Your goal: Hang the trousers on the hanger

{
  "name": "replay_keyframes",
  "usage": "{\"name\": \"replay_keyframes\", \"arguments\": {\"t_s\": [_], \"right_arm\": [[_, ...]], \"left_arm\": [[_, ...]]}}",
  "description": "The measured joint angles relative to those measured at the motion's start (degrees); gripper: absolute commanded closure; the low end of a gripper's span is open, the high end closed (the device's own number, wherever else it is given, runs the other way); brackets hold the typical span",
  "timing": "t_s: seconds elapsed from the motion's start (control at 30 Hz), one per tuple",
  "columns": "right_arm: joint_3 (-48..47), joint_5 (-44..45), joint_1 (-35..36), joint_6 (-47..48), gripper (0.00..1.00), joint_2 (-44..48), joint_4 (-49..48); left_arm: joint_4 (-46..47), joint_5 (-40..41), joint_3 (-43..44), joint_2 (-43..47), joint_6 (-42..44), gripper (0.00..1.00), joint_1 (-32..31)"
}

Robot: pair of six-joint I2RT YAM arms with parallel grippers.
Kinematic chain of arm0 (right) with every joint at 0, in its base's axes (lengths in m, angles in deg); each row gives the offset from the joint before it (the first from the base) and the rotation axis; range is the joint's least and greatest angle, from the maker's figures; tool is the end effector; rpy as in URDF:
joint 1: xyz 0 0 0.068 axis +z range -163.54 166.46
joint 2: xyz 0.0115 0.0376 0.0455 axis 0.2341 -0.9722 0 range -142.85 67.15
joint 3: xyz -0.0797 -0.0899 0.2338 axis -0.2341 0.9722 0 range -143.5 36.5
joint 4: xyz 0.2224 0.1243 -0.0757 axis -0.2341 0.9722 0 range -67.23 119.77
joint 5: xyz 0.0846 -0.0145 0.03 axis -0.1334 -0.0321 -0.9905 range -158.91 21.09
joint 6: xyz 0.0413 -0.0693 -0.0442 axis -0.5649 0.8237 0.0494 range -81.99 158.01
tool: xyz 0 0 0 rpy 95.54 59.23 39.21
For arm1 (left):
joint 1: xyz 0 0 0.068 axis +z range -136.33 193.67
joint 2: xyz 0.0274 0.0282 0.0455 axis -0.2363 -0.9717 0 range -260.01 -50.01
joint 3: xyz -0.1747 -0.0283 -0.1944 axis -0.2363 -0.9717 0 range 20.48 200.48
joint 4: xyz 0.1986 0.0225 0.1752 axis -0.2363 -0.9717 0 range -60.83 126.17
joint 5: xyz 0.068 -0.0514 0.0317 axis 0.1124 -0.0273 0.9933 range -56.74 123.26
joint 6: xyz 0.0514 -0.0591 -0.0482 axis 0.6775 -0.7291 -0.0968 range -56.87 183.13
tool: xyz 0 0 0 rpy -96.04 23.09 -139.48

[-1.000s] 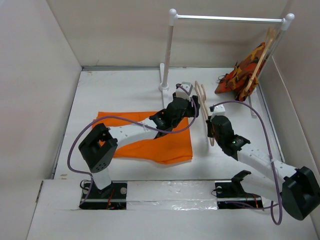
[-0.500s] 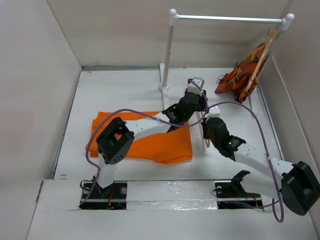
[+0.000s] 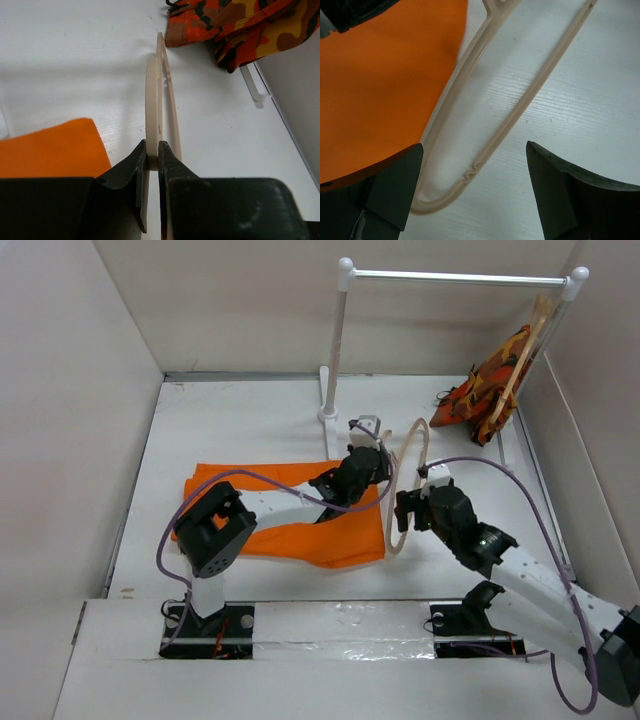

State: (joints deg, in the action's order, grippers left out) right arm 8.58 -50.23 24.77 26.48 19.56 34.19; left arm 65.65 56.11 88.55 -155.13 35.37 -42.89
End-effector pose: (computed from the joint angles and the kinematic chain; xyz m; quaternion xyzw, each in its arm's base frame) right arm 0.2004 0.1246 0.1946 -0.1213 0.8544 0.0763 0.4995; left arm 0.2860 -0.3748 0.2362 0.0569 0.7467 -0.3230 0.5787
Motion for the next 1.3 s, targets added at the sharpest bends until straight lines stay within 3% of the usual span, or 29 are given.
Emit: {"name": "replay_keyframes", "arguments": {"t_s": [0.1,0.23,0.33,0.43,0.47,0.5,0.57,0.63,1.0,1.1,1.13,1.23,1.3], "right_arm": [[-1.31,-4.09,-0.02,1.46,0.16,5.57,3.74],[-3.63,-8.41,-1.44,3.28,1.0,9.11,5.44],[-3.39,-11.87,-4.79,3.61,1.0,8.22,3.89],[-2.45,-18.05,-9.66,3.82,0.99,0.7,-1.29],[-2.21,-20.44,-11.04,3.85,0.94,-2.64,-3.06],[-1.99,-22.71,-12.11,3.87,0.8,-6.36,-4.61],[-1.64,-26.82,-13.25,4.02,0.63,-12.39,-7.45],[-1.64,-30.42,-13.42,3.78,0.51,-17.68,-10.99],[0.63,-41.79,-13.53,-1.68,0.45,-33.99,-29.14],[1.22,-43.74,-13.62,-3.67,0.45,-37.53,-34.07],[1.46,-44.46,-13.53,-4.17,0.5,-38.32,-36.04],[2.32,-45.59,-13.53,-5.64,0.83,-40.68,-40.5],[3.54,-46.51,-13.62,-7.13,0.97,-41.33,-42.84]], "left_arm": [[3.54,-0.2,-6.93,4.35,-4.31,1.0,0.04],[6.88,-0.28,-13.97,9.01,-8.87,1.0,-0.13],[9.81,1.2,-19.06,12.09,-11.39,1.0,-0.79],[11.69,2.78,-22.73,13.92,-13.27,1.0,-1.6],[12.26,3.1,-23.54,14.19,-13.66,1.0,-1.77],[13.0,3.58,-24.17,14.29,-14.19,1.0,-1.86],[13.64,4.02,-25.4,14.34,-14.82,1.0,-1.88],[14.03,4.46,-26.16,14.34,-15.26,1.0,-1.86],[17.09,6.6,-31.61,16.37,-16.31,1.0,-1.55],[17.75,6.8,-32.76,17.09,-16.28,1.0,-1.44],[17.81,6.97,-32.94,17.14,-16.26,1.0,-1.44],[18.86,7.37,-33.86,17.22,-16.17,1.0,-1.44],[19.21,7.63,-34.38,17.31,-15.87,1.0,-1.44]]}}
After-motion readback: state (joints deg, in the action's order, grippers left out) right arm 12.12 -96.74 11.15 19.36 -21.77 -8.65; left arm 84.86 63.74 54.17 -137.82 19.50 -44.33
